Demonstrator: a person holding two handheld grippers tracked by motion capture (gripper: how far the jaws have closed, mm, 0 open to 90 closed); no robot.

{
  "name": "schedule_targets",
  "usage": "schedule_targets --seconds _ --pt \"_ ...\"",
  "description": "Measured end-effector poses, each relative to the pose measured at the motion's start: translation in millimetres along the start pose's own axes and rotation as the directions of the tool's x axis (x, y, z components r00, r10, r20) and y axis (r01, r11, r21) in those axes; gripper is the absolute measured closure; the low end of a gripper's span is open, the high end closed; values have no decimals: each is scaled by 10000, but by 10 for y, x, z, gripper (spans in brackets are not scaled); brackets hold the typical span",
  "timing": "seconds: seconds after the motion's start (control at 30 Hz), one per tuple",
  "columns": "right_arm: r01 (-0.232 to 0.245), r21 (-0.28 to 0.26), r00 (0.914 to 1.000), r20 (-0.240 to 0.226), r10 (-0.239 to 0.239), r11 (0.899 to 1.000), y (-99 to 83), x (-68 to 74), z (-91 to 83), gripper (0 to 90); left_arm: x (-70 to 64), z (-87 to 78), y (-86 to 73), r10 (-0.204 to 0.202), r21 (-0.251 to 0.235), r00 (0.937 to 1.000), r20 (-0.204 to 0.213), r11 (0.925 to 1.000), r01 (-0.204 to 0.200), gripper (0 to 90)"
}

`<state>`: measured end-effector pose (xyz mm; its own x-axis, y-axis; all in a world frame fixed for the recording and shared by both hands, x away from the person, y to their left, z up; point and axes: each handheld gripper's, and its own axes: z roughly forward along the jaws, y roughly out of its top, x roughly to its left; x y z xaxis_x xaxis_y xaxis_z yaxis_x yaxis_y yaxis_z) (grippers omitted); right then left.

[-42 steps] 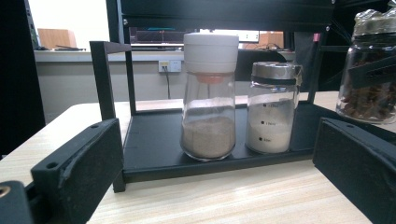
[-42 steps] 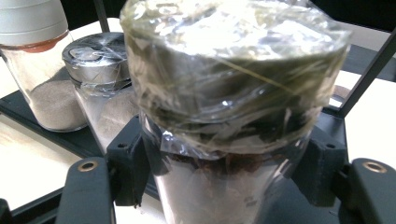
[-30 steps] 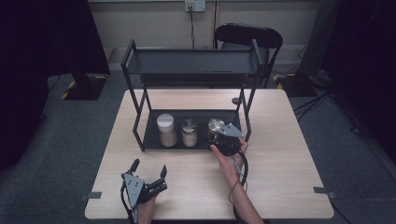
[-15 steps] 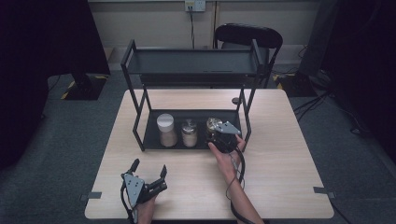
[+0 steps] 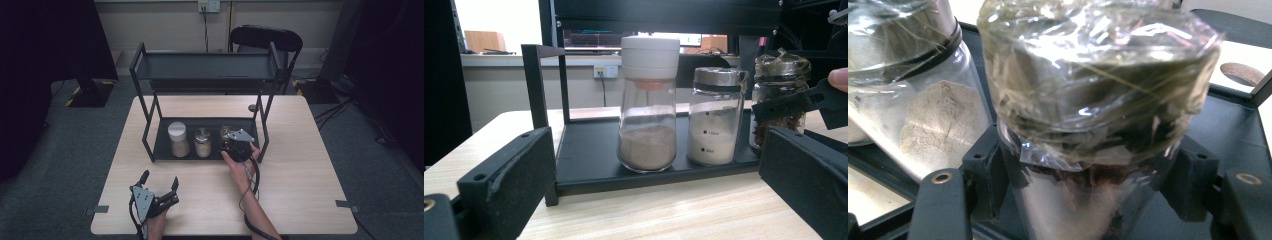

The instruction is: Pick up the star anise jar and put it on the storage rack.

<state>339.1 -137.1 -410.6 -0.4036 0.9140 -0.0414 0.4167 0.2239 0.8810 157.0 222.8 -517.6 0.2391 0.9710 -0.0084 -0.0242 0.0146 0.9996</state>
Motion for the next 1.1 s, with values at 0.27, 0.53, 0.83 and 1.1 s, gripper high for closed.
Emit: schedule_targets --seconds 0.27,0.53,0.83,1.1 --pt "-106 30 9999 49 106 9999 -15 -13 15 314 -9 3 3 10 21 10000 -34 10000 -10 12" --pt "-133 94 9999 96 132 9999 -27 -3 8 314 -9 2 2 5 14 10000 -34 10000 -5 12" --pt "-144 159 9999 82 142 9998 -12 -8 9 314 -8 1 1 7 8 10000 -32 10000 -7 12" --pt "-164 145 9998 90 163 9998 -14 -7 9 314 -10 2 1 8 10 10000 -41 10000 -8 12"
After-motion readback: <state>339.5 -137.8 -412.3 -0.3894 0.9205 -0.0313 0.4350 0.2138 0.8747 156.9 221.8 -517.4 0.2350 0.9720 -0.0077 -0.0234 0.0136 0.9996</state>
